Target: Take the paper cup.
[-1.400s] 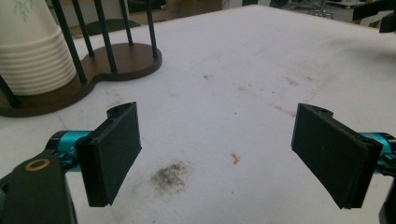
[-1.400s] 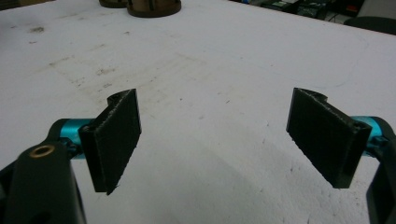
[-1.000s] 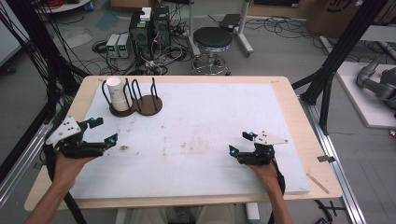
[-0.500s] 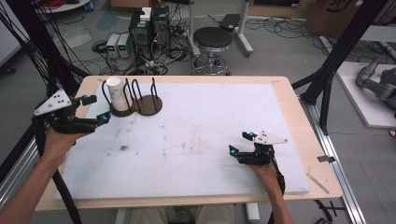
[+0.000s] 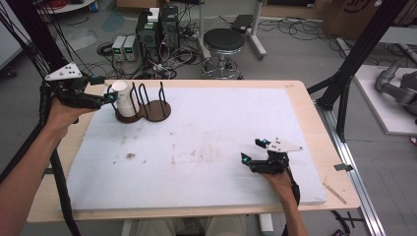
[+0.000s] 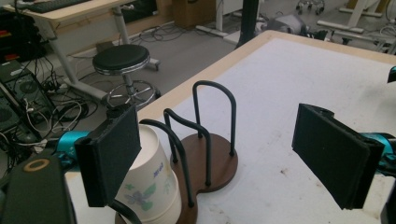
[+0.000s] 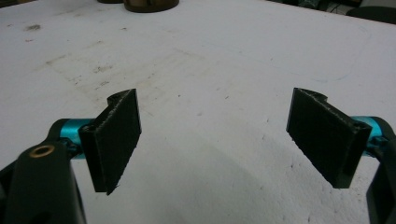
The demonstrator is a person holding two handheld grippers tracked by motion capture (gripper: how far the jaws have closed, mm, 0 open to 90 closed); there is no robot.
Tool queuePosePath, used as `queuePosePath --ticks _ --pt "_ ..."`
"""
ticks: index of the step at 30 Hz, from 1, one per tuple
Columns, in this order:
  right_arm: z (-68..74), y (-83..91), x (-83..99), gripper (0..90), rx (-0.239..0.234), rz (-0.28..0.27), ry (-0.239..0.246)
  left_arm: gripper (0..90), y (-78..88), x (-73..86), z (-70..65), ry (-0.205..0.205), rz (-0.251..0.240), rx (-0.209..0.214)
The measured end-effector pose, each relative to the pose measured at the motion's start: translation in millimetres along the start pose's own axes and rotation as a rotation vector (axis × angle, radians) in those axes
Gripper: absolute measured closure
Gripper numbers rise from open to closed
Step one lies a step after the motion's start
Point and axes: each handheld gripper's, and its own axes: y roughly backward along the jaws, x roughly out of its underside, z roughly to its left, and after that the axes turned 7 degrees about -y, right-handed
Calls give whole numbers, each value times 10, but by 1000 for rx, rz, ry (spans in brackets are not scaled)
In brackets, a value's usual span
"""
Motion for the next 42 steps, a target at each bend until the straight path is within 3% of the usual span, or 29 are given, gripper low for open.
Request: queuePosePath --ticks 3,9,12,15,22,34,38,42 --pt "5 2 1 182 -1 1 -4 152 -29 -16 43 -2 2 6" --pt "4 -4 -2 182 -1 6 -1 152 -158 -117 194 -26 62 47" --pt "4 -5 -3 182 -2 8 -2 153 -221 -165 284 -18 78 59" --pt "1 -5 -4 182 -5 12 -13 153 -307 -204 398 -18 142 61" --pt "-5 -5 -4 182 -3 8 -6 154 -402 -221 540 -20 194 57" --pt "1 -7 -6 182 -1 14 -14 155 -548 -107 645 -24 272 65" --pt "-1 -7 -6 182 0 13 -12 156 -596 -109 680 -43 325 100" --pt "-3 -10 -7 182 1 13 -10 157 -647 -171 729 -60 342 131"
